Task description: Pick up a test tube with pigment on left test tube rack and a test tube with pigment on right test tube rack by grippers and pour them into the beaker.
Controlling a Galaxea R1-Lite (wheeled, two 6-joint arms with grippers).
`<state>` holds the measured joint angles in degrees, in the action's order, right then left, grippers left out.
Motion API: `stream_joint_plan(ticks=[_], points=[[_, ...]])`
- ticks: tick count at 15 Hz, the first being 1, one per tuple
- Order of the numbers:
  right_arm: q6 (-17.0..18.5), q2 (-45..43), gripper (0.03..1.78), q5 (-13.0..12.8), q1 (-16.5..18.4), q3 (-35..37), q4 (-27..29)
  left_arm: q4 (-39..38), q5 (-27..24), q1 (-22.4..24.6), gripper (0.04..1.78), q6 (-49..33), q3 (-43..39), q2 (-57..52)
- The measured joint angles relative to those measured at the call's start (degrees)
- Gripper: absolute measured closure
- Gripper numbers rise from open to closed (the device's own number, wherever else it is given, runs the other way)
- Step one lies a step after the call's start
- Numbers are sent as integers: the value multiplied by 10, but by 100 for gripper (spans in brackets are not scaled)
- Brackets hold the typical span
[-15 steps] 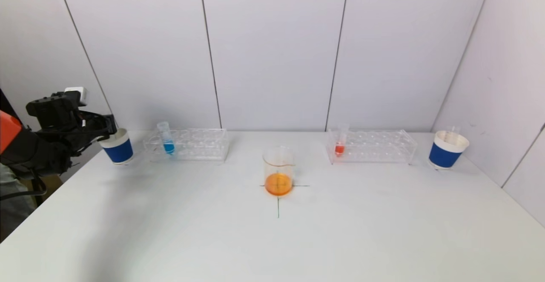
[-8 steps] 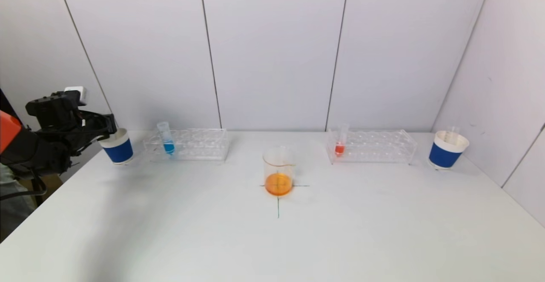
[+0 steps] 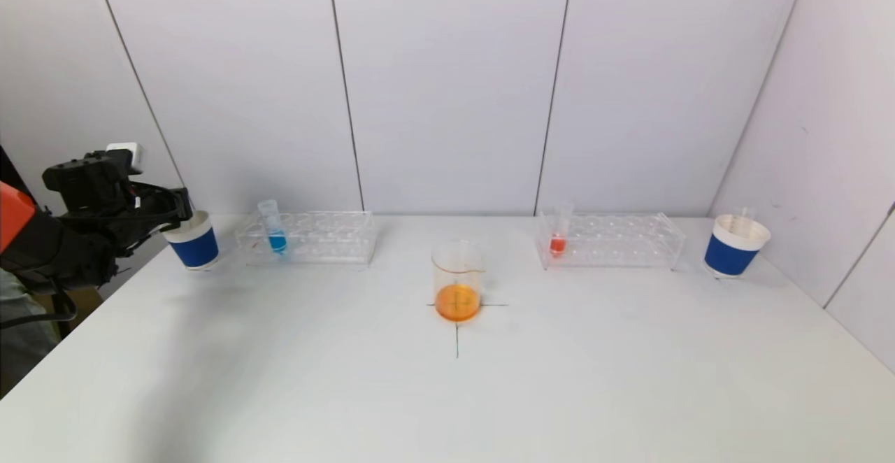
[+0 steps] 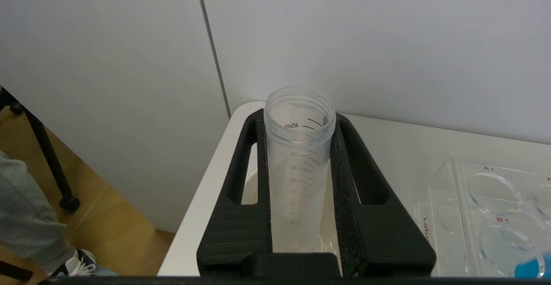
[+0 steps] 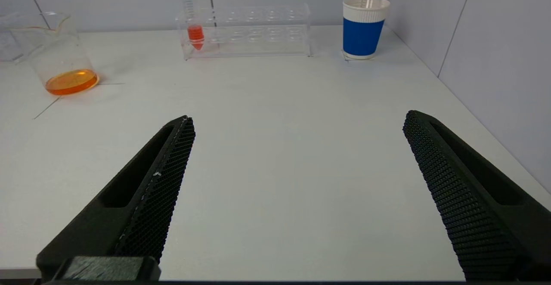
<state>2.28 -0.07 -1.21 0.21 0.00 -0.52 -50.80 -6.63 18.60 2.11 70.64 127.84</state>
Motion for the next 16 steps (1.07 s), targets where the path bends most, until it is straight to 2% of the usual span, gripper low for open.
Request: stream_joint_plan(ticks=[3, 5, 10, 12, 14, 16], points=[[0, 0, 5, 0, 0, 0, 0, -7, 0, 0, 132, 0, 0, 0], [0, 0, 5, 0, 0, 0, 0, -7, 0, 0, 114, 1, -2, 0], [0, 0, 5, 0, 0, 0, 0, -8, -6, 0, 37, 1, -5, 0], [0, 0, 5, 0, 0, 0, 0, -9, -7, 0, 17, 1, -5, 0], [0, 0, 5, 0, 0, 0, 0, -9, -7, 0, 7, 1, -5, 0], [0, 0, 5, 0, 0, 0, 0, -8, -7, 0, 6, 1, -5, 0]])
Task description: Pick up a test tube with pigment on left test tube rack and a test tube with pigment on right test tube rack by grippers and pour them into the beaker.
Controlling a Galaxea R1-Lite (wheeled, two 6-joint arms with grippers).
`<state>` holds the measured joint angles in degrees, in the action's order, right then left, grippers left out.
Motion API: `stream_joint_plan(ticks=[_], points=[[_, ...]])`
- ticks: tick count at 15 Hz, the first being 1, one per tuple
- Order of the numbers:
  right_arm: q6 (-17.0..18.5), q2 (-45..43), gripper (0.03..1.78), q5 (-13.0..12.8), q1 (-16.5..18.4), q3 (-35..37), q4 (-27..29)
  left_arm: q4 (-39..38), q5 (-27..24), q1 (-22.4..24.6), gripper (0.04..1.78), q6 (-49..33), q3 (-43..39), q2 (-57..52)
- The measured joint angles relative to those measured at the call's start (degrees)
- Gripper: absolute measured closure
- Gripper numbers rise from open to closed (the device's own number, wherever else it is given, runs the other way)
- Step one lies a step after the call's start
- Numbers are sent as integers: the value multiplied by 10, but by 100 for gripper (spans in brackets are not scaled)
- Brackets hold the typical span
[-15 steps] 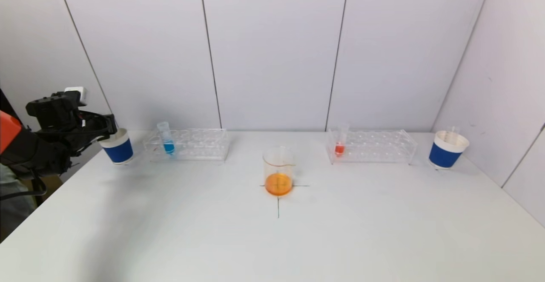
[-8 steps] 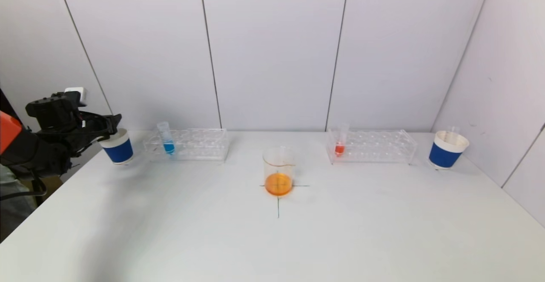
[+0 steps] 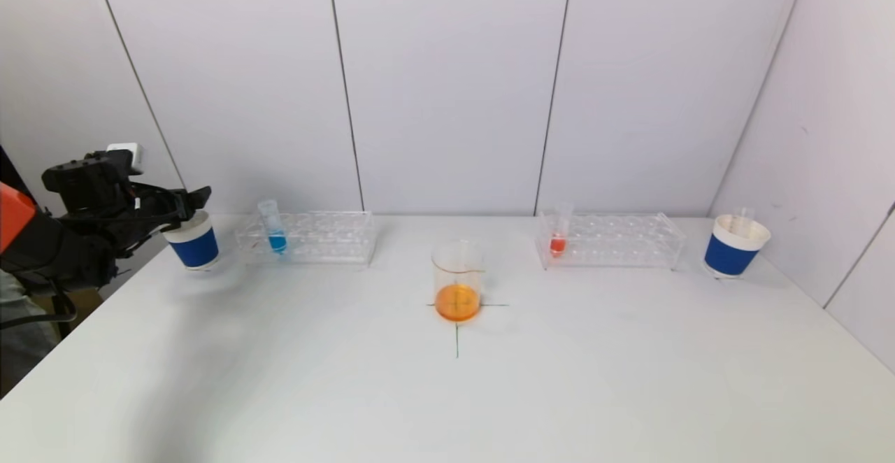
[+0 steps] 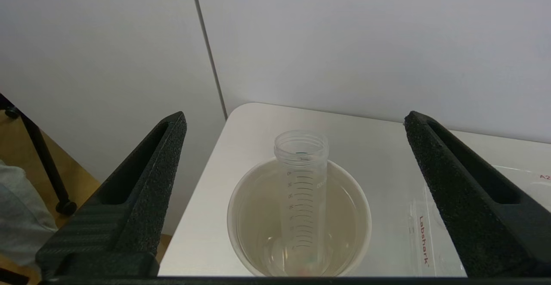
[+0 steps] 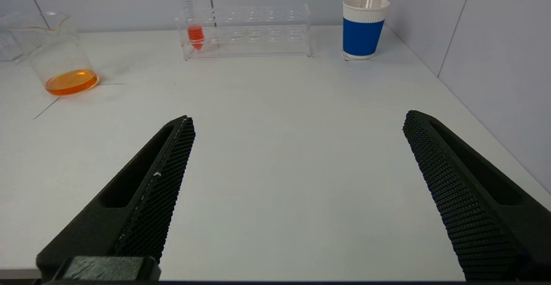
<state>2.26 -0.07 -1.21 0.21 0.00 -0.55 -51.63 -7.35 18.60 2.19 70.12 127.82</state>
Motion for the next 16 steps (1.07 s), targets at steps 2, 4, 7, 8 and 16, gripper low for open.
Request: stream_joint_plan(ticks=[2, 4, 7, 8, 16], points=[[0, 0, 5, 0, 0, 0, 0, 0, 0, 0, 6, 0, 0, -1], [0, 0, 5, 0, 0, 0, 0, 1, -1, 0, 6, 0, 0, -6], [0, 0, 5, 0, 0, 0, 0, 5, -1, -2, 6, 0, -1, -21], [0, 0, 5, 0, 0, 0, 0, 6, -1, -5, 6, -1, -3, -31], [0, 0, 5, 0, 0, 0, 0, 11, -1, -85, 6, -5, -94, -171]])
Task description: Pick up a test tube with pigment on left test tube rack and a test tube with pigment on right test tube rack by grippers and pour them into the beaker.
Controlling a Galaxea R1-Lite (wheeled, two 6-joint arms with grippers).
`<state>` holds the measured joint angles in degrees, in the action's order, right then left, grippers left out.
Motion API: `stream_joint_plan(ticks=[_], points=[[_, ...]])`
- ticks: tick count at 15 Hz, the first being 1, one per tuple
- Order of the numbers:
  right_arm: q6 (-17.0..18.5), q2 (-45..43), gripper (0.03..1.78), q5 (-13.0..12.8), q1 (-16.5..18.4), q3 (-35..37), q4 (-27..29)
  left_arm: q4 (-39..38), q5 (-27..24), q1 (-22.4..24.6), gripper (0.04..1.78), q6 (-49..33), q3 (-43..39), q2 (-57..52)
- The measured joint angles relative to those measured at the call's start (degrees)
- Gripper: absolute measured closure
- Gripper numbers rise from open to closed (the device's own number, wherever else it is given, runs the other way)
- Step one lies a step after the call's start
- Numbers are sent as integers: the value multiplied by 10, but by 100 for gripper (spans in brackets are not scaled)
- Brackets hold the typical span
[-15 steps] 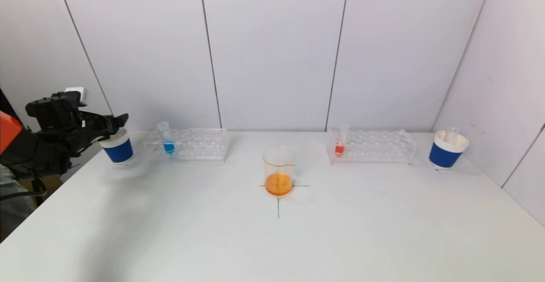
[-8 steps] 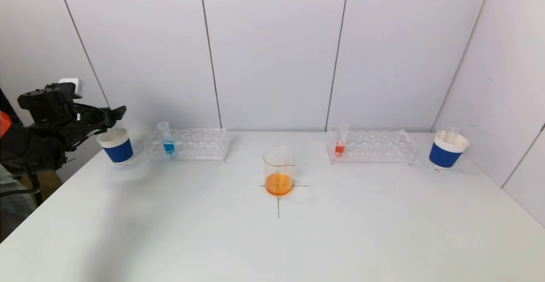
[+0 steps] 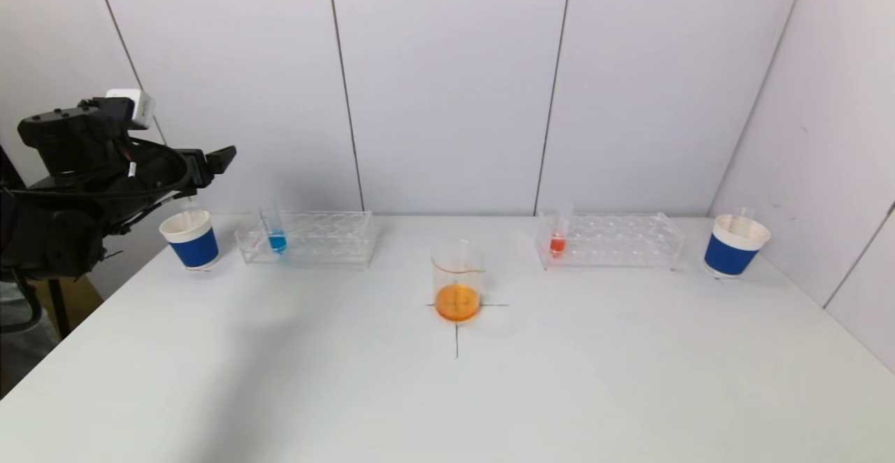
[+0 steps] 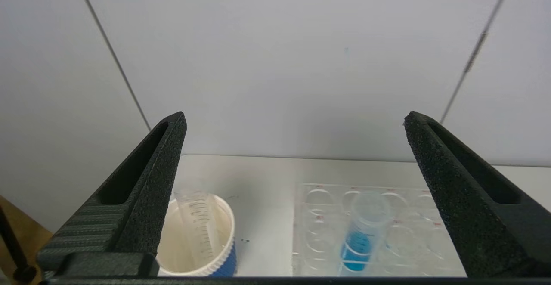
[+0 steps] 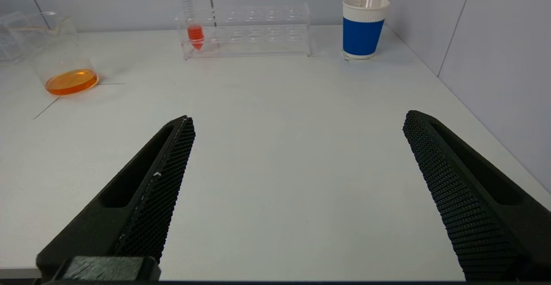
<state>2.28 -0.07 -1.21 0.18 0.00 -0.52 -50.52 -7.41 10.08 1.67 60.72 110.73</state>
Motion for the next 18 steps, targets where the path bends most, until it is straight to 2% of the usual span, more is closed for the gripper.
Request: stream_joint_plan(ticks=[4, 11, 18], points=[[0, 0, 5, 0, 0, 0, 0, 9, -7, -31, 6, 0, -87, -99], [0, 0, 5, 0, 0, 0, 0, 42, -43, -41, 6, -8, -254, -293], [0, 0, 5, 0, 0, 0, 0, 191, -90, -43, 6, -42, -350, -511]])
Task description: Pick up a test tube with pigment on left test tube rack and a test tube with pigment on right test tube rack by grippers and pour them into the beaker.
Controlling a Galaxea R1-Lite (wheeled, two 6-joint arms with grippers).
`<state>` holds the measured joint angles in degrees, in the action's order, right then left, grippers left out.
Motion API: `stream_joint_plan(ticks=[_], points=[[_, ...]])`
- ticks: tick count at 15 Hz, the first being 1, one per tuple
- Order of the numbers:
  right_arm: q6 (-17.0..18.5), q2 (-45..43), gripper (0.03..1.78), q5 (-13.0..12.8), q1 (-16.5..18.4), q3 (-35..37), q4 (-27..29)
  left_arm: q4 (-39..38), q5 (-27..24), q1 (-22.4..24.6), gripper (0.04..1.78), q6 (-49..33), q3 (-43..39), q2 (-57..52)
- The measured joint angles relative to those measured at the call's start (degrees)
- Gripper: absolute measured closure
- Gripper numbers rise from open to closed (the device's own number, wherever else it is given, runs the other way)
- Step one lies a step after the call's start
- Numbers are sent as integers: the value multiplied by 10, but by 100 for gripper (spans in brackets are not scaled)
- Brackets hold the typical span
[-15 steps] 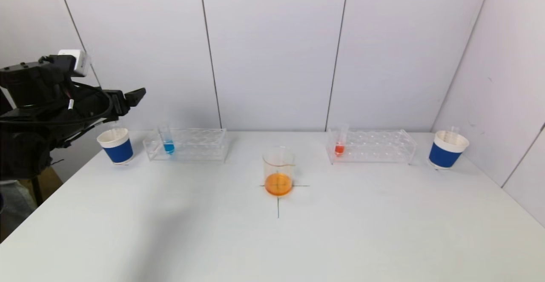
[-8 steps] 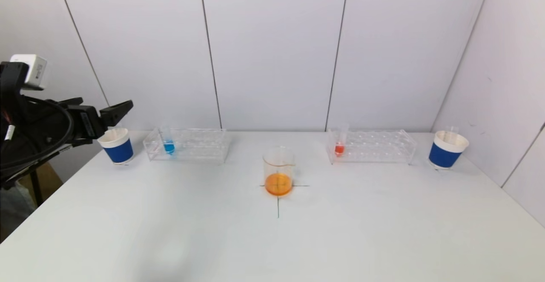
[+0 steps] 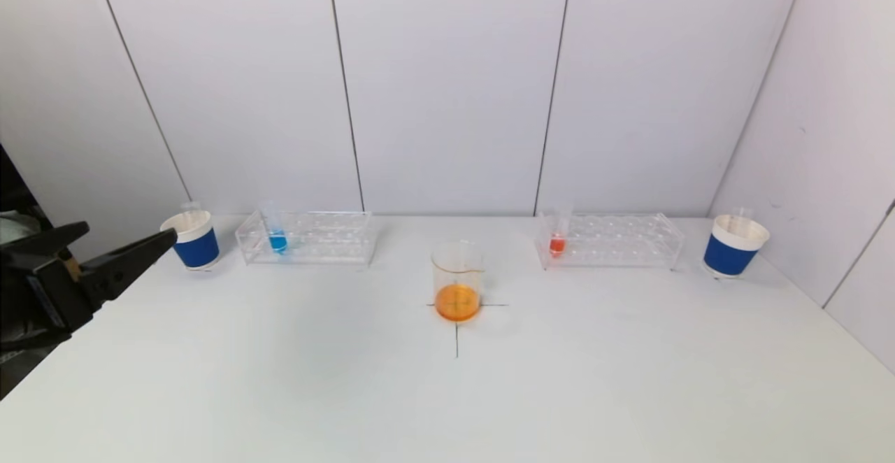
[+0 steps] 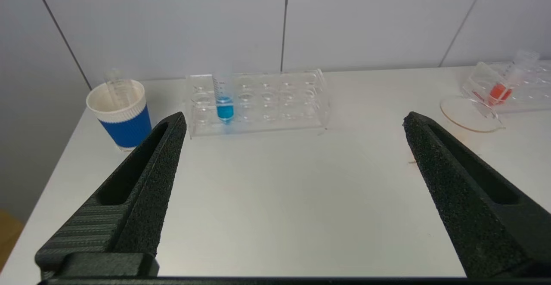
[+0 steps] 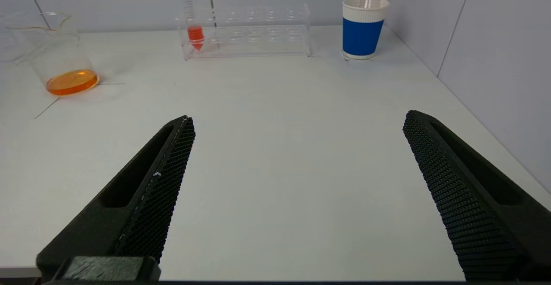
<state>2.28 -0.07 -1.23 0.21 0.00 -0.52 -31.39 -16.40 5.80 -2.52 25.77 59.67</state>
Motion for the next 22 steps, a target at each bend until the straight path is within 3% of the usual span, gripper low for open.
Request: stream_joint_plan(ticks=[5, 17, 22], points=[[0, 0, 5, 0, 0, 0, 0, 83, -32, 0, 6, -98, -25, -114], [0, 0, 5, 0, 0, 0, 0, 361, -66, -12, 6, -98, -25, -387], [0, 0, 5, 0, 0, 0, 0, 392, -58, -20, 6, -88, -30, -443]])
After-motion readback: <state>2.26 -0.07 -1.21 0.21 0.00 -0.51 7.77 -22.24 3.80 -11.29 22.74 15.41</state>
